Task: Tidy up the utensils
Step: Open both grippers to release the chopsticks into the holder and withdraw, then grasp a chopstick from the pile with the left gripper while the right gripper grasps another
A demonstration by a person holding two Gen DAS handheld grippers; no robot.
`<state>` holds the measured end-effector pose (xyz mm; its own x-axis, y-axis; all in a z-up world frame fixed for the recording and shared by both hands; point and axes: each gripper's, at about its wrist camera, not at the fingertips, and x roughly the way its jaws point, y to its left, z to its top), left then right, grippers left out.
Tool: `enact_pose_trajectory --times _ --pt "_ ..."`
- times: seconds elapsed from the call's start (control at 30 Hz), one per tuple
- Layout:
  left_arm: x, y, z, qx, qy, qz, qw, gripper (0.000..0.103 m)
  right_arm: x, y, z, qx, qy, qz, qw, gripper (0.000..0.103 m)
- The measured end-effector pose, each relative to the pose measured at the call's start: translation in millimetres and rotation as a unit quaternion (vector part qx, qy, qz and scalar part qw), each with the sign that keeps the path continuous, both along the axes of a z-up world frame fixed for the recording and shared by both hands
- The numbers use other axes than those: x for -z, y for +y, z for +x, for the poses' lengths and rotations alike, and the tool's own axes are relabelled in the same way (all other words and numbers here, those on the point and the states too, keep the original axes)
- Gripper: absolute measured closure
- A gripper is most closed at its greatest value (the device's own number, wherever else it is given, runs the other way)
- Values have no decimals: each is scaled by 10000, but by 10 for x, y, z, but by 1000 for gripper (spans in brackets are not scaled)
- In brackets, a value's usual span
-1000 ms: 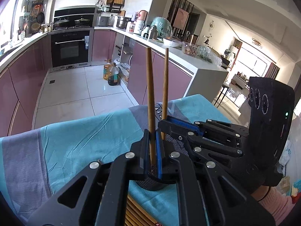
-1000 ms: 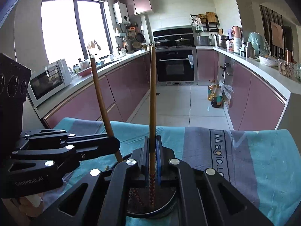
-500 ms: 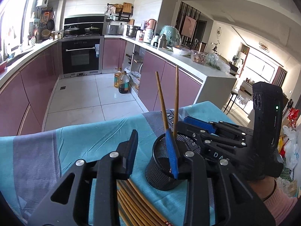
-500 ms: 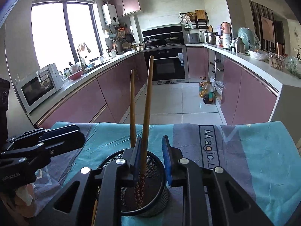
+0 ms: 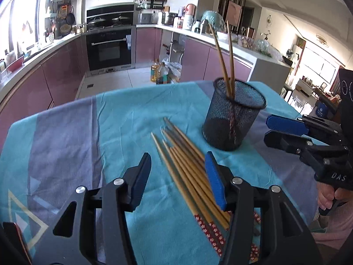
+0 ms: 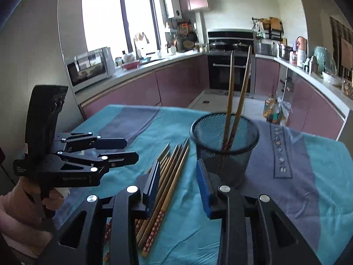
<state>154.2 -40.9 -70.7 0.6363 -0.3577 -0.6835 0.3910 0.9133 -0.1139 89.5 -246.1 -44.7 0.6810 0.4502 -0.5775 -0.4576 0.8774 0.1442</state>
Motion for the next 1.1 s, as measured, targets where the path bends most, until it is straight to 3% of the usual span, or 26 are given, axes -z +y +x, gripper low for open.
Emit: enact_pose_trajectory --times 0.23,1.1 --pt "417 27 -76 -192 470 256 9984 56 503 171 203 132 925 -96 9956 76" --pt "490 -110 41 -97 592 484 9970 67 573 361 398 264 1113 -587 9917 87"
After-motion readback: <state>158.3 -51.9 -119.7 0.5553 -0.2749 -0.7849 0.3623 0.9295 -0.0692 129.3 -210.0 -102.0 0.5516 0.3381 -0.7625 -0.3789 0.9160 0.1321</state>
